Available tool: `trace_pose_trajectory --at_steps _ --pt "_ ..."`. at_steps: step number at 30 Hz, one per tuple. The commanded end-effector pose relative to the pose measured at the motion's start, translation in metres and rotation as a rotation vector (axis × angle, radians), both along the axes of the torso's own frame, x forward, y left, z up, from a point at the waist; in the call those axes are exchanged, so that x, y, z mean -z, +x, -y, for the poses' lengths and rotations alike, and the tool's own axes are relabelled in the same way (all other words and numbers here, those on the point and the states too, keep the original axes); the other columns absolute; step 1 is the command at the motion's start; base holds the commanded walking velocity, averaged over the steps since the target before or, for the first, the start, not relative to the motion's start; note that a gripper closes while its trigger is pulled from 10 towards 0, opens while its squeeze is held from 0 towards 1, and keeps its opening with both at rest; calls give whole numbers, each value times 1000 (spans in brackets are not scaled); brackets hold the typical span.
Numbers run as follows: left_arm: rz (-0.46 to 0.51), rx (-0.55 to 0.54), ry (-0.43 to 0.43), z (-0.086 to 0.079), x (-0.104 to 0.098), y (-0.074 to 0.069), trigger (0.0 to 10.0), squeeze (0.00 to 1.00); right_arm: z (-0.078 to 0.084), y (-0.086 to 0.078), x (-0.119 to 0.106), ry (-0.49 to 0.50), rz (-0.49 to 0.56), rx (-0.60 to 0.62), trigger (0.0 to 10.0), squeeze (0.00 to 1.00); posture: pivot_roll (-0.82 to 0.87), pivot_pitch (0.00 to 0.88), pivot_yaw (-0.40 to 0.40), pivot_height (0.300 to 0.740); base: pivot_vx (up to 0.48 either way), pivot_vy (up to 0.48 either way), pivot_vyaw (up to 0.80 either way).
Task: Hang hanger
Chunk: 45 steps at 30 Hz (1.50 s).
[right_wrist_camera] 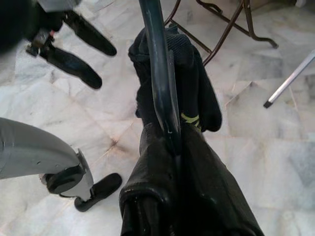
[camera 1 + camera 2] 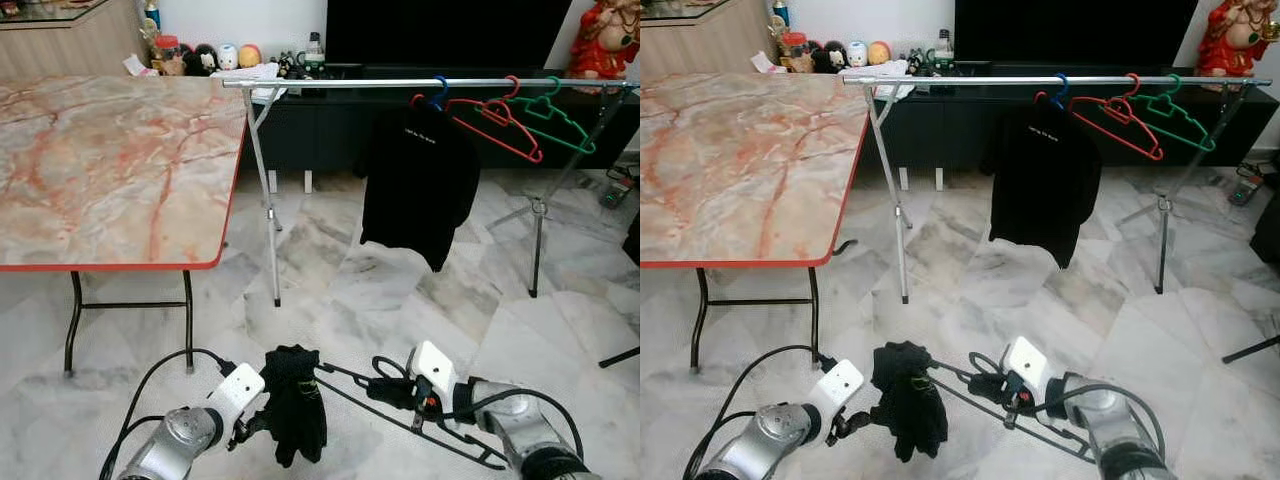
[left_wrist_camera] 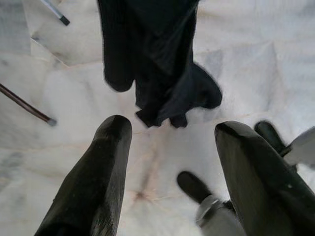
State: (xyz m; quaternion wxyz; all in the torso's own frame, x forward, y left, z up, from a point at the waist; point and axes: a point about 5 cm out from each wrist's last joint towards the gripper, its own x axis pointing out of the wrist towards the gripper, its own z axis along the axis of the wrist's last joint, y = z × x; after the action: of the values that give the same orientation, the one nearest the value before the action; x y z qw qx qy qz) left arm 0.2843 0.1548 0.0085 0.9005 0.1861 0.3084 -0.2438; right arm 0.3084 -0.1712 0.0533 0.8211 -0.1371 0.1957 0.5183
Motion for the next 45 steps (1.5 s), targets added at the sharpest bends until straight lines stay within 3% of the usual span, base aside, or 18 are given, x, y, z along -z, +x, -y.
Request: trace_pose_trajectory --at_steps 1,5,6,11,18,19,24,37,41,42,45 --pt "9 -70 -40 -3 0 4 10000 0 -7 9 -13 23 67 -13 0 0 48 82 -38 740 0 0 0" --pt "46 -173 -80 -7 -2 10 10000 0 -13 15 -20 51 97 -4 0 0 47 81 -40 740 0 0 0" --pt "56 -217 -122 -8 -4 13 10000 1000 -17 17 -24 63 108 -9 0 0 46 80 -43 740 0 0 0" --pt "59 -219 -176 -3 -6 16 10000 1000 -22 21 -29 70 123 -17 0 0 41 76 -41 740 0 0 0" --pt "120 -253 -164 0 -12 25 10000 1000 -25 22 -33 78 108 -49 0 0 34 63 -42 740 0 0 0" --pt "151 -261 -167 0 -16 28 10000 0 -24 21 -32 63 98 -67 0 0 33 58 -43 740 0 0 0" --pt "222 -229 -179 -1 -26 33 10000 0 -20 17 -25 13 83 -73 0 0 33 48 -37 740 0 0 0" --pt "415 -332 -126 -22 -46 43 10000 0 -18 8 -14 -25 37 -111 0 0 35 36 -32 740 0 0 0" --pt "372 -215 -153 -5 -41 40 10000 0 -18 9 -15 -26 45 -101 0 0 35 36 -33 740 0 0 0" --pt "338 -120 -159 4 -36 35 10000 0 -18 12 -17 -28 50 -93 0 0 33 40 -35 740 0 0 0" --pt "323 -29 -121 10 -31 30 10000 0 -19 13 -19 -24 54 -92 0 0 34 45 -40 740 0 0 0"
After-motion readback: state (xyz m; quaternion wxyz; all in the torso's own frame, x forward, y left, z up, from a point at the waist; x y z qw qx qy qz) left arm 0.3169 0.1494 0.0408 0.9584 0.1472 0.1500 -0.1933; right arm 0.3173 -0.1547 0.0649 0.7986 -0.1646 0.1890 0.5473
